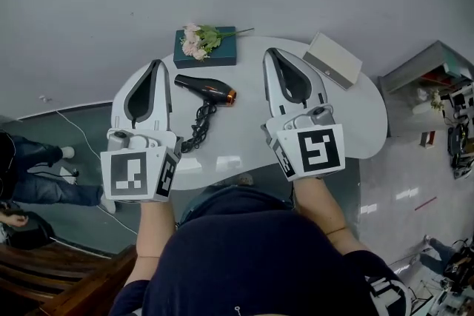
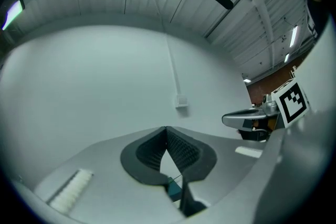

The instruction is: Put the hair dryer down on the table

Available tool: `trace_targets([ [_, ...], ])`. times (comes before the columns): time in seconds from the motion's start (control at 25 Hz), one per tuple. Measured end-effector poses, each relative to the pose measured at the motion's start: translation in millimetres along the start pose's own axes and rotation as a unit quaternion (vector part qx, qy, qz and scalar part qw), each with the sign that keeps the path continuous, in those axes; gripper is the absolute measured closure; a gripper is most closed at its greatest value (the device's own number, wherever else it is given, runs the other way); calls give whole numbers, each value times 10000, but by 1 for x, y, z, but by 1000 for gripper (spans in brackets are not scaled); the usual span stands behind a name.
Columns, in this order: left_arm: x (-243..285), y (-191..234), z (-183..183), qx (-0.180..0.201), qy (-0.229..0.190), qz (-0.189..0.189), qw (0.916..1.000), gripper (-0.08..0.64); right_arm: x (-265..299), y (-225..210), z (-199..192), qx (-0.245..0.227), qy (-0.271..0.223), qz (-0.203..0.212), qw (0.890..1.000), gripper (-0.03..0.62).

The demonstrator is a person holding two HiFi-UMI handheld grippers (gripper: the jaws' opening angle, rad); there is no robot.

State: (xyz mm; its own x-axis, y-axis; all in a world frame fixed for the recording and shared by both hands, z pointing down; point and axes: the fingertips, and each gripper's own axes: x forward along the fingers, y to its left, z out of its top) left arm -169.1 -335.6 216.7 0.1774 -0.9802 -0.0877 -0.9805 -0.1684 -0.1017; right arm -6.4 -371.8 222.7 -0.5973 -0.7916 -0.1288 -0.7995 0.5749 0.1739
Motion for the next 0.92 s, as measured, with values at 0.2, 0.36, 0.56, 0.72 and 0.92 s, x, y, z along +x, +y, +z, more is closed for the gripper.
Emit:
trace_targets([
  [0.2, -3, -3, 1, 49, -24, -47, 10000, 548, -2, 1, -3, 41, 73, -4, 10000, 580],
  [0.36, -4, -2, -2, -70, 59, 31, 10000, 548, -4, 1, -5, 120, 108, 6, 9999, 580],
  [0.56, -3, -8, -5, -77, 114, -36, 9999, 548, -5, -1, -5, 148, 107, 40, 9998, 580],
  [0.72, -2, -15, -7, -35, 138, -144, 9998, 548, -7, -2, -5, 136, 113, 51, 9998, 580],
  [0.92, 2, -19, -10, -52, 208, -151, 9997, 548, -6, -5, -8, 130, 132, 49, 9998, 580],
])
